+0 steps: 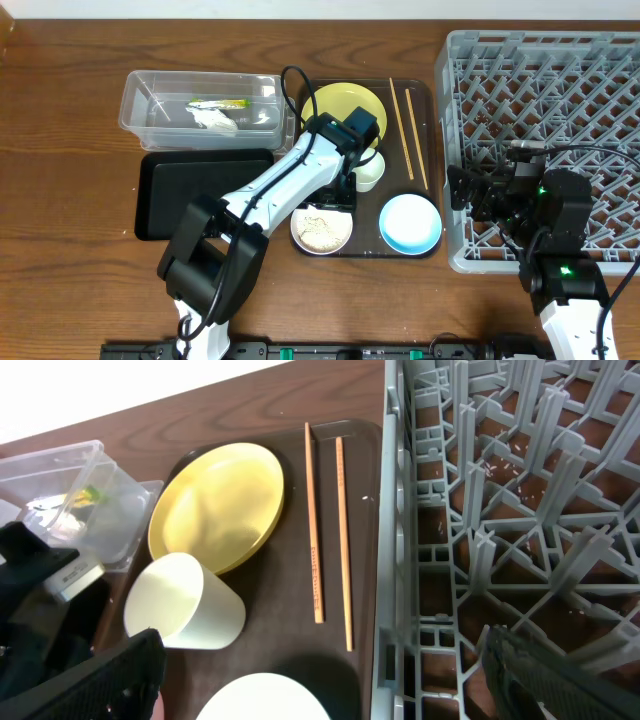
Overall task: Sort waste into correct bins and load items into the dishwasher rack
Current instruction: 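Grasp the rim of the pink rice bowl with the left gripper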
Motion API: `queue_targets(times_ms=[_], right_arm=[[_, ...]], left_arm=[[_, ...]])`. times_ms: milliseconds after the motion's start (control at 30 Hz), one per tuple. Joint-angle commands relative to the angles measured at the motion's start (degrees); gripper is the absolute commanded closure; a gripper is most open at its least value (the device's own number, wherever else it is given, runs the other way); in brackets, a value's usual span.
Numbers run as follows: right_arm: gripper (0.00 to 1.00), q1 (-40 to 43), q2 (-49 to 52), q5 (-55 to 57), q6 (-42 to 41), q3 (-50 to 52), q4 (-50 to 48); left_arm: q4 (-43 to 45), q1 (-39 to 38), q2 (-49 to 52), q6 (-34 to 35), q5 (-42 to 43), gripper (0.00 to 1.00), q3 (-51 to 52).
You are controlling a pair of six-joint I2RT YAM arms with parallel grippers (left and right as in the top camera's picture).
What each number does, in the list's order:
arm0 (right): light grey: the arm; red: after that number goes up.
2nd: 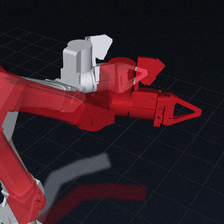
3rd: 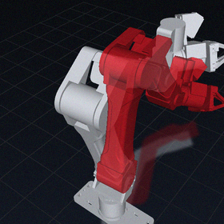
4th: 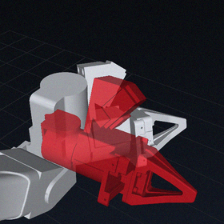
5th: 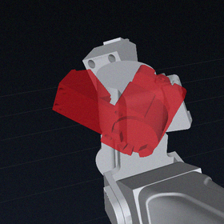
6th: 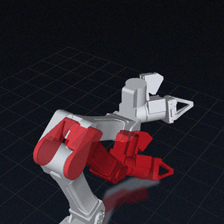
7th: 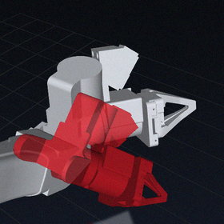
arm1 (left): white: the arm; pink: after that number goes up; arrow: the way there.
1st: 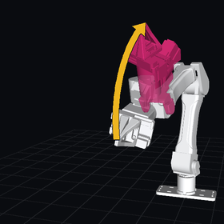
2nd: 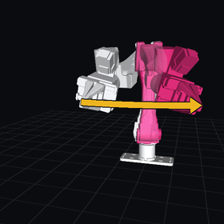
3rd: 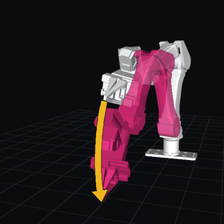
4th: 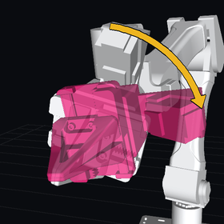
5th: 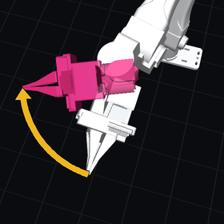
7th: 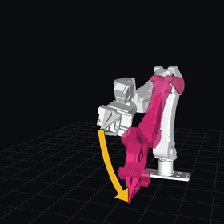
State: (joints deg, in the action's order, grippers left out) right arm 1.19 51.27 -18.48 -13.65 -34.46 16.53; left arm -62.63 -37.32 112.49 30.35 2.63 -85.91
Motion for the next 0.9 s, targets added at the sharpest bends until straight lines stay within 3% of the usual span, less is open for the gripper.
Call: queue_targets(times_ms=[0,567,733,867], right_arm=[[0.01,0.24,0.13,-0.44,-0.87,-1.27,0.00],[0.01,0.24,0.13,-0.44,-0.85,-1.27,2.16],[0.01,0.24,0.13,-0.46,-0.87,-1.27,2.21],[0.01,0.24,0.13,-0.44,-0.87,-1.27,2.54]], left_arm=[[0.00,-0.96,-0.85,2.29,-0.76,0.36,-0.07],[2.38,-10.49,-3.19,9.94,-4.83,0.40,2.40],[5.38,-10.56,-3.19,12.02,-4.42,0.48,5.46],[6.82,-10.56,-3.19,11.98,-3.69,0.63,6.51]])
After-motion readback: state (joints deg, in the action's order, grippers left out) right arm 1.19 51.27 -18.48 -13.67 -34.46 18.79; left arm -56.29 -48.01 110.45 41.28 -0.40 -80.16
